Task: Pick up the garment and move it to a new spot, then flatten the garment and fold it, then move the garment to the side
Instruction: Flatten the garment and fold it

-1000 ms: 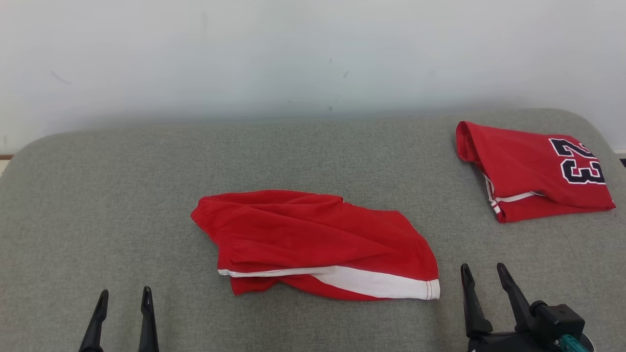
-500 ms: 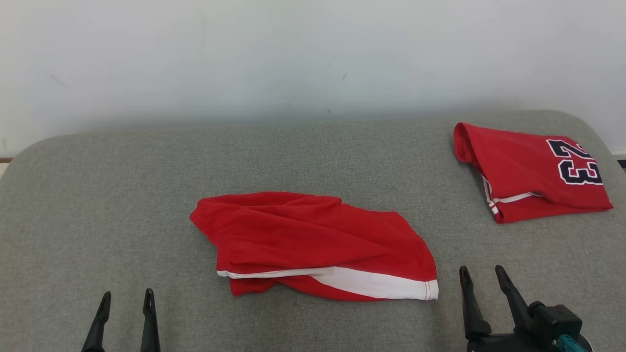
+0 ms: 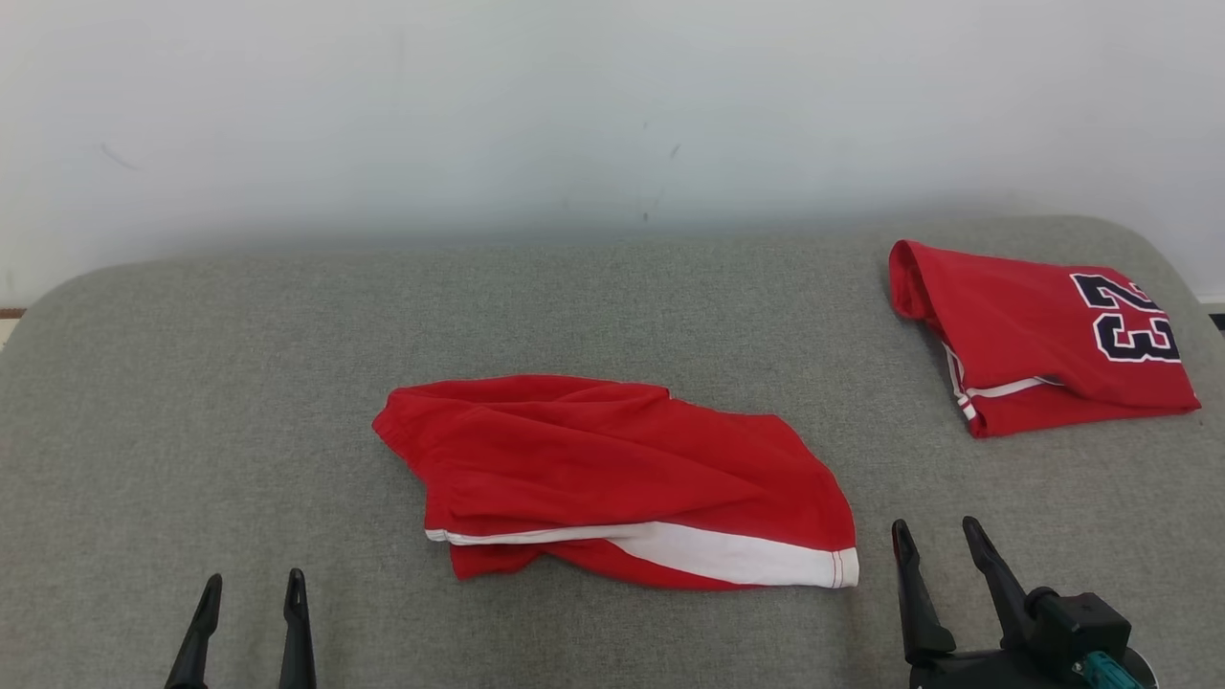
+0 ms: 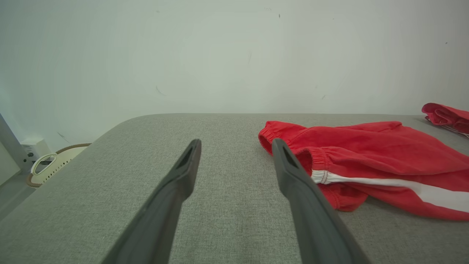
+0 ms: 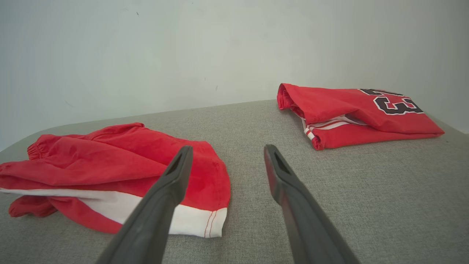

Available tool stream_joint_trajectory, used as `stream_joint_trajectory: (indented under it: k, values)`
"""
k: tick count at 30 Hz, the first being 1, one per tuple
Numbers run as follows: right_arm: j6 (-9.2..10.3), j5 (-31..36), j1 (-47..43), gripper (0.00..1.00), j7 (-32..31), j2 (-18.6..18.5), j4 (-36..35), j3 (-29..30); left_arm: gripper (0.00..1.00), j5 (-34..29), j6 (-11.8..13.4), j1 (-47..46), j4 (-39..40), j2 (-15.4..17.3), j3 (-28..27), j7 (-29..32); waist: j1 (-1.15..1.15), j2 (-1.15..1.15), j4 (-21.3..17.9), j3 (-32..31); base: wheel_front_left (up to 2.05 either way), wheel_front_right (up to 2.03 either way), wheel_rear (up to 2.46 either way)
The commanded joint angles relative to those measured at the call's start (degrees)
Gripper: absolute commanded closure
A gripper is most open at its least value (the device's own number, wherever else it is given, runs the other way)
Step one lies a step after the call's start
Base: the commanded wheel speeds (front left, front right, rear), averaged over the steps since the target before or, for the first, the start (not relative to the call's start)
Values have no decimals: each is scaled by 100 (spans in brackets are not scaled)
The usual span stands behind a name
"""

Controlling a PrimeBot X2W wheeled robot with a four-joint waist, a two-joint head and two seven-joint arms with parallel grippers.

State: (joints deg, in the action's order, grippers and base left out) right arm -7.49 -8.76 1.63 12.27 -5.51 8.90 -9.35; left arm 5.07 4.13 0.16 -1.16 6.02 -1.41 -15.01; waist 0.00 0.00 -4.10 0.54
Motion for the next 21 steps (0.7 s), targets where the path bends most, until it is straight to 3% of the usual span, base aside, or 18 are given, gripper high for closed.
stream_joint_trajectory:
  k: [1, 15, 21]
  values:
    - [-2, 22, -17, 0, -8, -15, -13, -24, 0, 22, -6, 95, -18, 5, -5, -24, 0, 0, -3, -4, 0, 0, 0]
    - [-2, 20, -44, 0, -124, -49, 22, -56, 0, 47, -89, 31, -159, -4, 69, -24, 0, 0, -4, -24, 0, 0, 0]
    - [-1, -127, 32, 0, -473, -130, 310, -252, 0, 77, -438, -233, -556, -18, 444, -24, 0, 0, -27, 26, 0, 0, 0]
